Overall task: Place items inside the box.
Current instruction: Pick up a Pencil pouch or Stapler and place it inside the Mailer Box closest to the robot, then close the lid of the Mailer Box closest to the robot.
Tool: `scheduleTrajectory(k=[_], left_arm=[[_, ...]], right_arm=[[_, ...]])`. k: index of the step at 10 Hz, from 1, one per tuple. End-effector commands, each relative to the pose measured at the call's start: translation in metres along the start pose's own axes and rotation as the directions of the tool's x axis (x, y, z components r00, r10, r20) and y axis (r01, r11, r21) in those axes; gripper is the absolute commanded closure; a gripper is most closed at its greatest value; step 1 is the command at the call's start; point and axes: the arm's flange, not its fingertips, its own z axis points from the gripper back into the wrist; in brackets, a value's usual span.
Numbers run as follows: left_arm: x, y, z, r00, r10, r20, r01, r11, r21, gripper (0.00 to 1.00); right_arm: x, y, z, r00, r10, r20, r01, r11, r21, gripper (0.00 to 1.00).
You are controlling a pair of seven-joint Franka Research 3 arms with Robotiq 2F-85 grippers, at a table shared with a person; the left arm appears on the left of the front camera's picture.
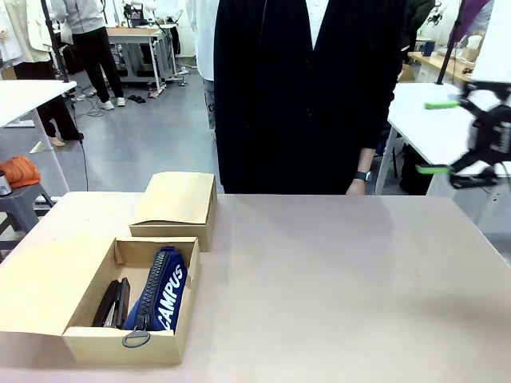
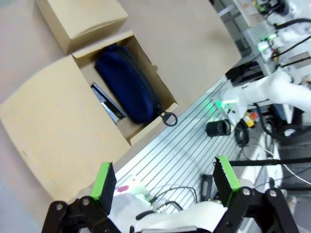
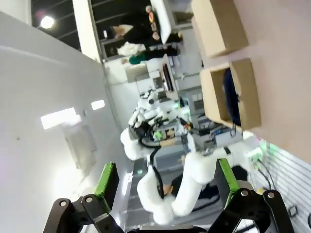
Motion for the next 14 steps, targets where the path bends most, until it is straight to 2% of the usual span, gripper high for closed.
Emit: scheduleTrajectory(k=[1,2,3,4,5,14], left_arm=[[0.0,-0.001,-0.002,1.0,-0.005,0.012,0.005,1.0,-0.007,0.0],[0.0,-0.001,-0.002,1.0,-0.005,0.012,0.005,1.0,-0.007,0.0],[0.0,-0.001,-0.002,1.0,-0.005,0.012,0.005,1.0,-0.007,0.0],[0.0,-0.001,-0.002,1.0,-0.005,0.012,0.005,1.0,-0.007,0.0],[0.0,-0.001,-0.002,1.0,-0.005,0.012,0.005,1.0,-0.007,0.0],[0.0,-0.001,-0.002,1.0,-0.005,0.012,0.005,1.0,-0.007,0.0]], right_arm=[[-0.019,-0.062,0.034,0.99,0.011,-0.143,-0.024,0.996,-0.09,0.0],[-0.019,-0.083,0.048,0.995,-0.052,-0.086,0.042,0.992,-0.116,0.0],[-0.028,-0.084,0.024,0.99,-0.115,0.086,0.138,0.925,-0.355,0.0],[-0.035,-0.073,-0.017,0.995,-0.014,0.102,0.065,0.852,-0.52,0.0],[0.005,-0.063,0.059,0.995,-0.092,-0.041,0.083,0.982,-0.17,0.0],[0.005,-0.063,0.059,0.995,-0.092,-0.041,0.083,0.982,-0.17,0.0]])
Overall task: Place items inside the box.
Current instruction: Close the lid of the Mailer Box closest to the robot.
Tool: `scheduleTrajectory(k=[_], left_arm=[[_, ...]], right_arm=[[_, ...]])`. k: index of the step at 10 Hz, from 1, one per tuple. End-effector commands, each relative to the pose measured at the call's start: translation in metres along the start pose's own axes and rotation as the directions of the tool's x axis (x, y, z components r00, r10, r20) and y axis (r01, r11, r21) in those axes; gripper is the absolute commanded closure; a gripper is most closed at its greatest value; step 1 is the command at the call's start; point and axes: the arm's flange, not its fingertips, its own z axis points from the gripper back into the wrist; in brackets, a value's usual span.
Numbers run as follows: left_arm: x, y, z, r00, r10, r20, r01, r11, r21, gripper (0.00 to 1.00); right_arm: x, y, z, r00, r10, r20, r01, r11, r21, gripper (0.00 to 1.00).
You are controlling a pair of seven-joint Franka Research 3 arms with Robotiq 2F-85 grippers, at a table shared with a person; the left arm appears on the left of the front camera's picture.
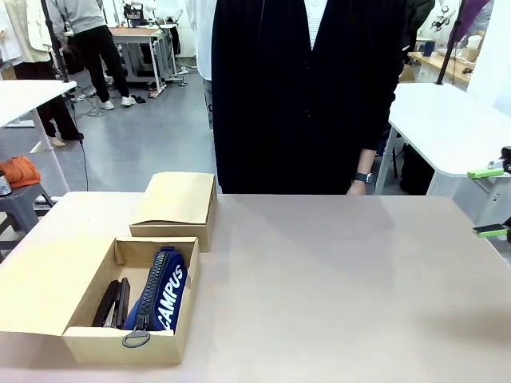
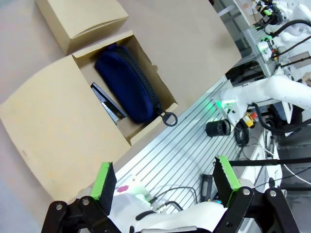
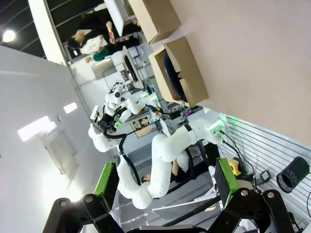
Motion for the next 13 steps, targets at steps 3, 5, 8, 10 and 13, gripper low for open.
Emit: scheduleTrajectory(k=[3,5,8,10,13], left_arm=[[0.0,0.0,0.0,1.0,0.0,0.0,0.0,1.0,0.0,0.0],[0.014,-0.01,-0.045,0.883,-0.466,-0.051,0.458,0.834,0.309,0.0],[-0.015,0.031,-0.085,0.787,-0.584,-0.198,0.616,0.733,0.288,0.0],[0.005,0.062,-0.102,0.957,-0.09,-0.274,0.18,0.928,0.325,0.0],[0.027,0.056,-0.063,0.87,-0.391,-0.299,0.471,0.84,0.271,0.0]], right_arm=[[0.002,0.001,0.0,1.0,0.018,0.0,-0.018,1.0,0.024,0.0],[0.002,0.001,0.0,1.0,0.018,0.0,-0.018,1.0,0.024,0.0],[0.002,0.001,0.0,1.0,0.018,0.0,-0.018,1.0,0.024,0.0],[0.002,0.001,0.0,1.0,0.018,0.0,-0.018,1.0,0.024,0.0],[0.002,0.001,0.0,1.0,0.018,0.0,-0.018,1.0,0.024,0.0]])
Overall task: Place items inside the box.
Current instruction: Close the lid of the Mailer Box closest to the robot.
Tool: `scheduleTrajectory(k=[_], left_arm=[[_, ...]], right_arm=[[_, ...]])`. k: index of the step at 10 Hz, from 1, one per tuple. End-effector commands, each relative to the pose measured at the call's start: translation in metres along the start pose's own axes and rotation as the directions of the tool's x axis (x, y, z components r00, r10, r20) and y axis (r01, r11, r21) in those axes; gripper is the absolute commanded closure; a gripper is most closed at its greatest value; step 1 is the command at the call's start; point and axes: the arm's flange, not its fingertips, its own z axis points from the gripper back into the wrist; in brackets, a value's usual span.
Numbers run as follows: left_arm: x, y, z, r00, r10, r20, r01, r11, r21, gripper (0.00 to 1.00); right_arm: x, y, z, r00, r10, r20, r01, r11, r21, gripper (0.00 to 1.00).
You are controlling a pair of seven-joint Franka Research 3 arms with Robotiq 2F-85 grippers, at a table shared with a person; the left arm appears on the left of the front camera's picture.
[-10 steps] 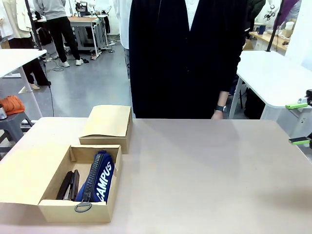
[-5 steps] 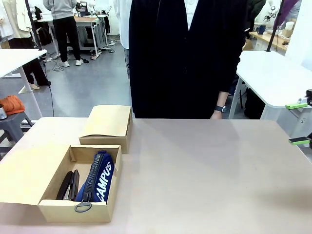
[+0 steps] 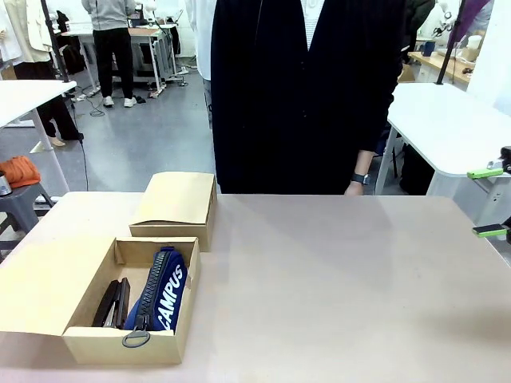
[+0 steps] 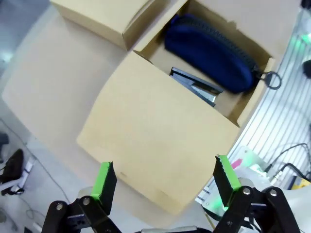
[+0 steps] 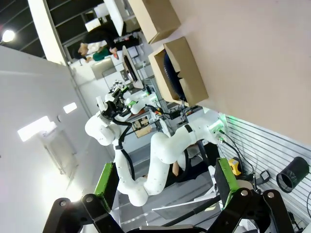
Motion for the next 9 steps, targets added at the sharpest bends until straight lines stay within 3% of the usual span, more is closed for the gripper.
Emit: scheduleTrajectory(k=[1,2,3,4,5,6,9], left_arm=[[0.008,0.007,-0.014,0.984,-0.175,0.016,0.176,0.979,-0.101,0.0],[0.004,0.029,-0.023,0.932,-0.335,0.142,0.356,0.918,-0.175,0.0],[-0.011,0.052,-0.033,0.881,-0.39,0.269,0.447,0.871,-0.202,0.0],[-0.033,0.074,-0.036,0.855,-0.401,0.328,0.467,0.87,-0.155,0.0],[-0.063,0.095,-0.033,0.856,-0.358,0.372,0.439,0.885,-0.157,0.0],[-0.087,0.113,-0.032,0.877,-0.312,0.364,0.385,0.911,-0.147,0.0],[-0.141,0.137,-0.062,0.953,-0.193,0.233,0.228,0.964,-0.134,0.0]], right_arm=[[0.001,0.001,0.0,1.0,0.019,0.001,-0.019,0.999,0.026,0.0],[0.001,0.001,0.0,1.0,0.019,0.001,-0.019,0.999,0.026,0.0],[0.001,0.001,0.0,1.0,0.019,0.001,-0.019,0.999,0.026,0.0],[0.001,0.001,0.0,1.0,0.019,0.001,-0.019,0.999,0.026,0.0],[0.001,0.001,0.0,1.0,0.019,0.001,-0.019,0.999,0.026,0.0],[0.001,0.001,0.0,1.0,0.019,0.001,-0.019,0.999,0.026,0.0],[0.001,0.001,0.0,1.0,0.019,0.001,-0.019,0.999,0.026,0.0]])
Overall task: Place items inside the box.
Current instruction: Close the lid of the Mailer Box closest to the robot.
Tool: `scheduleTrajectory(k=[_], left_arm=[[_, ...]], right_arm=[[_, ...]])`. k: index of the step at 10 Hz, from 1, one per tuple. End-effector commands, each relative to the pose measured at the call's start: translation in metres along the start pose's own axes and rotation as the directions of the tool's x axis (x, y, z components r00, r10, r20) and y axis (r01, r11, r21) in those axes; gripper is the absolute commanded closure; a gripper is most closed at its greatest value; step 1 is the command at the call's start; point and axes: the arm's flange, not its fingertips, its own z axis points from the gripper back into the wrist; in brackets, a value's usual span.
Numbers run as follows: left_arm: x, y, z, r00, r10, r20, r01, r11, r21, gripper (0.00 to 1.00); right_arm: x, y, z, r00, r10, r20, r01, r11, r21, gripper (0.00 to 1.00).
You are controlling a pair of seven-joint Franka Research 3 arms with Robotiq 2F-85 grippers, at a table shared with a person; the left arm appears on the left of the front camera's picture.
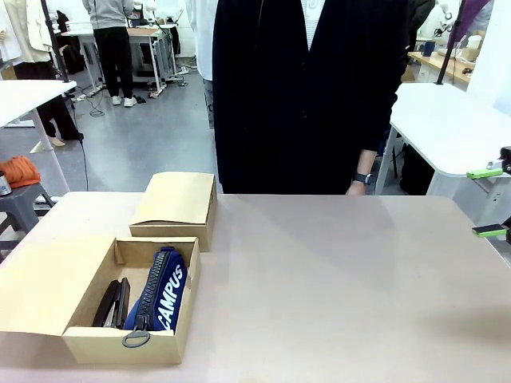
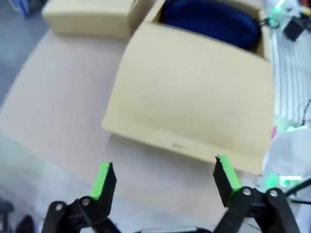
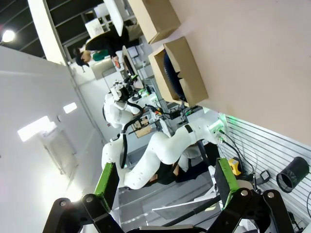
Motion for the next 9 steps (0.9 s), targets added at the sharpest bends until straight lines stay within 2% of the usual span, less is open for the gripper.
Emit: scheduleTrajectory(k=[1,4,7,9], left_arm=[[-0.013,0.012,-0.025,0.995,0.073,-0.068,-0.074,0.997,-0.006,0.0],[-0.032,0.014,-0.064,0.987,0.131,-0.09,-0.138,0.988,-0.073,0.0],[-0.02,0.012,-0.09,0.992,0.102,-0.071,-0.112,0.981,-0.161,0.0],[-0.011,0.01,-0.094,0.996,0.085,-0.017,-0.086,0.971,-0.224,0.0]], right_arm=[[0.001,0.002,0.0,1.0,0.02,0.001,-0.02,0.999,0.025,0.0],[0.001,0.002,0.0,1.0,0.02,0.001,-0.02,0.999,0.025,0.0],[0.001,0.002,0.0,1.0,0.02,0.001,-0.02,0.999,0.025,0.0],[0.001,0.002,0.0,1.0,0.02,0.001,-0.02,0.999,0.025,0.0]])
